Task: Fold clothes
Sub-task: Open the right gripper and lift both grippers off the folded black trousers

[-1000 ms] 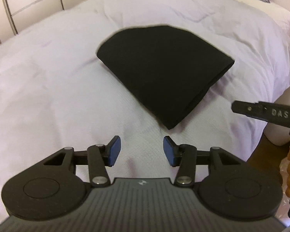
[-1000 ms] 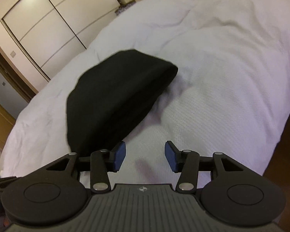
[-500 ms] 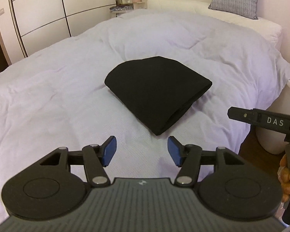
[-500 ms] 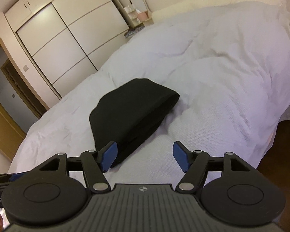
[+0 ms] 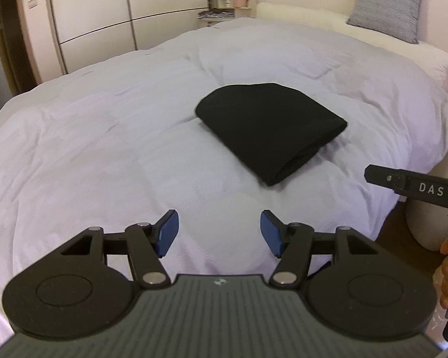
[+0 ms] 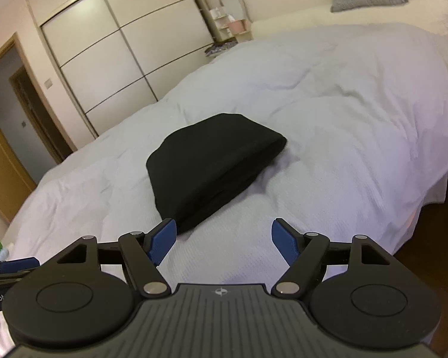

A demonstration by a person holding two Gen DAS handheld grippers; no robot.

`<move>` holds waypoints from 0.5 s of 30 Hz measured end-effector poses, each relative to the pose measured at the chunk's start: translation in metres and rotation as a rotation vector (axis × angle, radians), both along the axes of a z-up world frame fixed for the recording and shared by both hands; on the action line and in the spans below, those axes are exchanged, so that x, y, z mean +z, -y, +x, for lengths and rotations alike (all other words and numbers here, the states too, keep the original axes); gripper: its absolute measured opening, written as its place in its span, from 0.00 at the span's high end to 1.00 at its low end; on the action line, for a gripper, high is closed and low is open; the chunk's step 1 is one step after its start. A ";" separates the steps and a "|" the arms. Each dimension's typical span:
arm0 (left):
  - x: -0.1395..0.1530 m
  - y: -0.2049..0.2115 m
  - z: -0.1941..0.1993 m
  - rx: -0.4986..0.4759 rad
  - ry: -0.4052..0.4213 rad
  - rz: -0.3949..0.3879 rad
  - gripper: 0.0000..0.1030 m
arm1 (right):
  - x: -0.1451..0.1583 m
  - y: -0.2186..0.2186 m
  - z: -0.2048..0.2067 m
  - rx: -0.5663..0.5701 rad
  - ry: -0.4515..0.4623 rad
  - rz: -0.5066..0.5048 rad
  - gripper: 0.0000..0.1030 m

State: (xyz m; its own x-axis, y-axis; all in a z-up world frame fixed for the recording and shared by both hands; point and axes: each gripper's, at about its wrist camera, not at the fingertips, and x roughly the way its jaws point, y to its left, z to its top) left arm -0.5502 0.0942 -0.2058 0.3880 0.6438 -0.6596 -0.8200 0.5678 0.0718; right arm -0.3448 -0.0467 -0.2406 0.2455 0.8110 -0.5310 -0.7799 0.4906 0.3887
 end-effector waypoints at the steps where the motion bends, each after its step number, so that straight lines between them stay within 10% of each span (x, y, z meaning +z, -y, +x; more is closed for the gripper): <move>1: 0.000 0.000 -0.003 0.010 0.003 0.004 0.45 | 0.001 -0.003 -0.003 0.008 0.014 -0.002 0.28; 15: -0.015 -0.030 -0.001 0.037 0.004 -0.035 0.41 | -0.002 -0.033 -0.014 0.073 0.091 -0.017 0.21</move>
